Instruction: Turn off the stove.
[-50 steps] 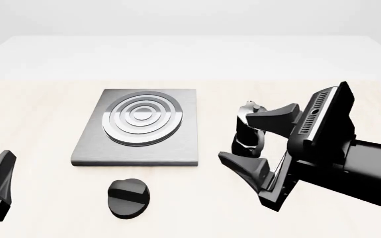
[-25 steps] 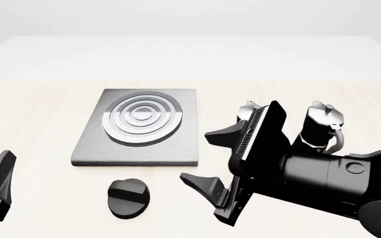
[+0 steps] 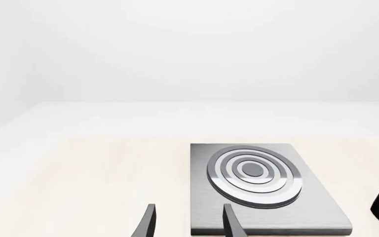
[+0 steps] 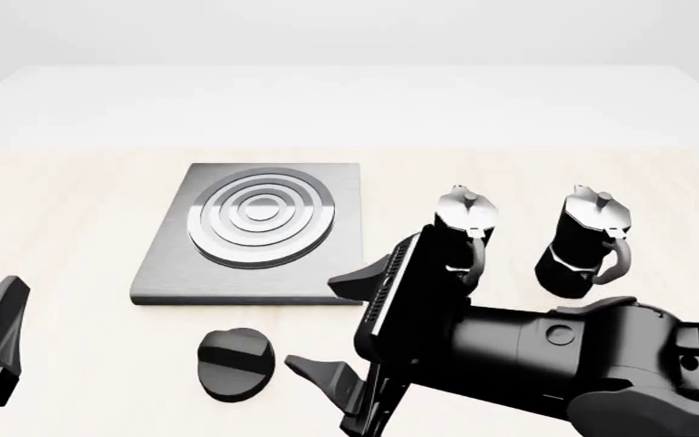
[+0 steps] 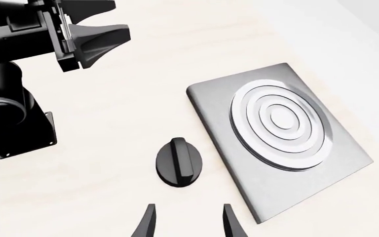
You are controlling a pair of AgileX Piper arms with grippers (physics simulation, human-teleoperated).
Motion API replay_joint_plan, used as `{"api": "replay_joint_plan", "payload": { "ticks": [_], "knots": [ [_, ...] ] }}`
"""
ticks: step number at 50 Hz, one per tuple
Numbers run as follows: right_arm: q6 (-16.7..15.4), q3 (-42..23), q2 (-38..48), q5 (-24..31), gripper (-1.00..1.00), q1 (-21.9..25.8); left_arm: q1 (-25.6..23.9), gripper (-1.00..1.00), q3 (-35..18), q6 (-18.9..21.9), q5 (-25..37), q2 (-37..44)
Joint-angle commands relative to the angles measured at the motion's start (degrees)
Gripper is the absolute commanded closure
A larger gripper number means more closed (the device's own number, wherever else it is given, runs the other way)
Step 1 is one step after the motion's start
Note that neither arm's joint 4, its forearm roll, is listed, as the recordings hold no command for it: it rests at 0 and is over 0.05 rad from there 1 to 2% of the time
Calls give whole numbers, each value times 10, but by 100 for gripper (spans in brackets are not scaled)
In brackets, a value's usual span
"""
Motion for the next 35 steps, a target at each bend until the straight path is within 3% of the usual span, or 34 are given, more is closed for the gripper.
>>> {"api": "replay_joint_plan", "payload": {
  "ticks": [1, 35],
  "knots": [
    [4, -10, 43, -25, -100, 11, 0, -100, 0, 0, 0, 0],
    [-8, -79, 239, -121, -100, 27, 0, -100, 0, 0, 0, 0]
  ]
}}
